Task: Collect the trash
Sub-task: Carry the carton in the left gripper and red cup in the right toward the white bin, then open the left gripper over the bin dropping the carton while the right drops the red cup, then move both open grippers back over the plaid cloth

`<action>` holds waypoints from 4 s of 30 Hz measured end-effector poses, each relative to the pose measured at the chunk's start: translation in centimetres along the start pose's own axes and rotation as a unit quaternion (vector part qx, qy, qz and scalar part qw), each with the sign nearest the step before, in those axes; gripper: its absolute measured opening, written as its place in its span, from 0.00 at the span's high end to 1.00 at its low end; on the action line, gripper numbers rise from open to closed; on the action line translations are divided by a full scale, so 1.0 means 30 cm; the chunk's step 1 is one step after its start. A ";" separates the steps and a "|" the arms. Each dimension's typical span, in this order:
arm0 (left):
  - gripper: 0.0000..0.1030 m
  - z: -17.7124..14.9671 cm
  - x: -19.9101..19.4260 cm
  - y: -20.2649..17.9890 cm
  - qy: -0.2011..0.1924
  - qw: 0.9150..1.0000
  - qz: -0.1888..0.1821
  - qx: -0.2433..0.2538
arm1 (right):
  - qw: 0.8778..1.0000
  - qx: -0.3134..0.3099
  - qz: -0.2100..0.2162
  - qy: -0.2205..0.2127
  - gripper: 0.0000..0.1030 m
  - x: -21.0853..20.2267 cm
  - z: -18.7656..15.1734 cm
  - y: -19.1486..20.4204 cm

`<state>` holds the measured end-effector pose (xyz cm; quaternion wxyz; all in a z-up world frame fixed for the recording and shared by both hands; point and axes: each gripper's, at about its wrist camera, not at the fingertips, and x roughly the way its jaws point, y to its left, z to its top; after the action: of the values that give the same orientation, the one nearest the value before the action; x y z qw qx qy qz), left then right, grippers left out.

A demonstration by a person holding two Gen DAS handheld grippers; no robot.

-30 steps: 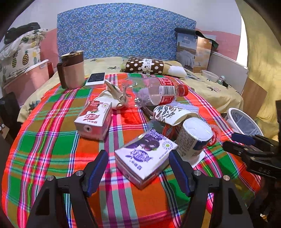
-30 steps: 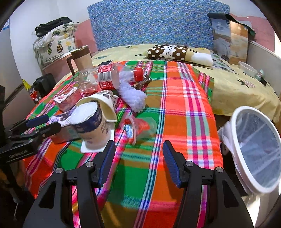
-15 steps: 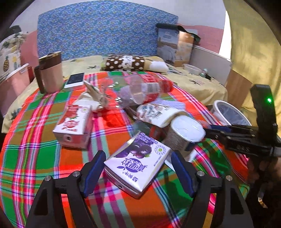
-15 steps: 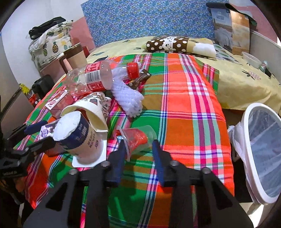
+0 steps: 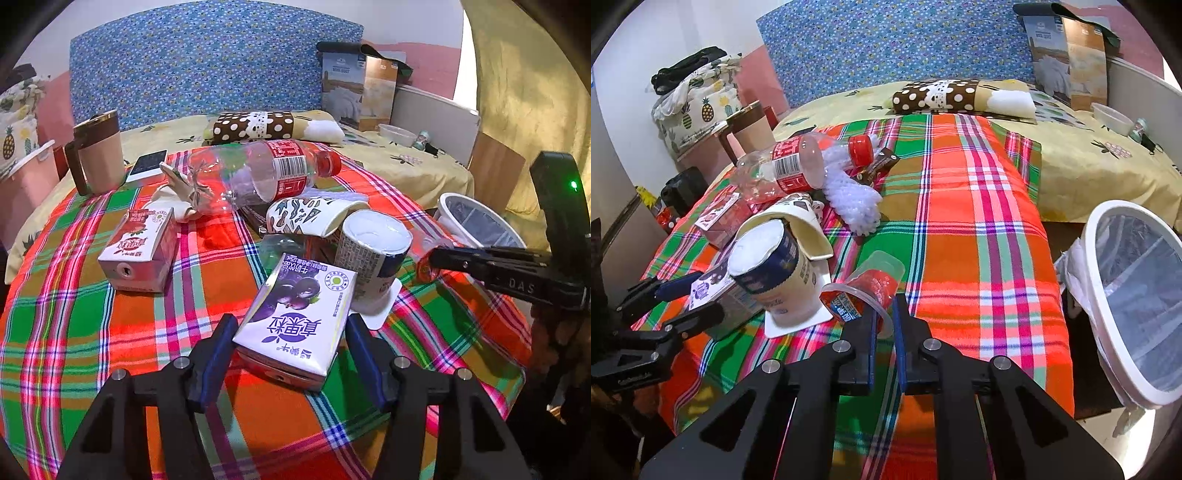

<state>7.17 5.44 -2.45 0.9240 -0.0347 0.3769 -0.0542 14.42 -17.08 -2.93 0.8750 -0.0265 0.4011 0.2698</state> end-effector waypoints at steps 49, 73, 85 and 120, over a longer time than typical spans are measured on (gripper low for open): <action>0.42 0.319 0.238 -0.749 -0.006 0.982 -0.169 0.089 | 0.975 0.148 -0.158 -0.057 0.90 -0.256 -0.136 -0.540; 0.41 0.343 0.380 -0.865 0.017 0.976 -0.190 0.107 | 0.969 0.161 -0.184 -0.047 0.69 -0.280 -0.148 -0.619; 0.41 0.293 0.223 -0.744 -0.006 0.983 -0.172 0.071 | 0.978 0.128 -0.144 -0.086 0.69 -0.308 -0.135 -0.489; 0.48 0.076 -0.089 -0.177 -0.048 0.997 -0.027 -0.052 | 0.998 0.003 0.009 -0.067 0.58 -0.164 -0.087 -0.070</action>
<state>6.48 0.56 1.57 0.9361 -0.0954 0.3337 -0.0574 11.05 -21.79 -1.51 0.8976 -0.0017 0.3425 0.2776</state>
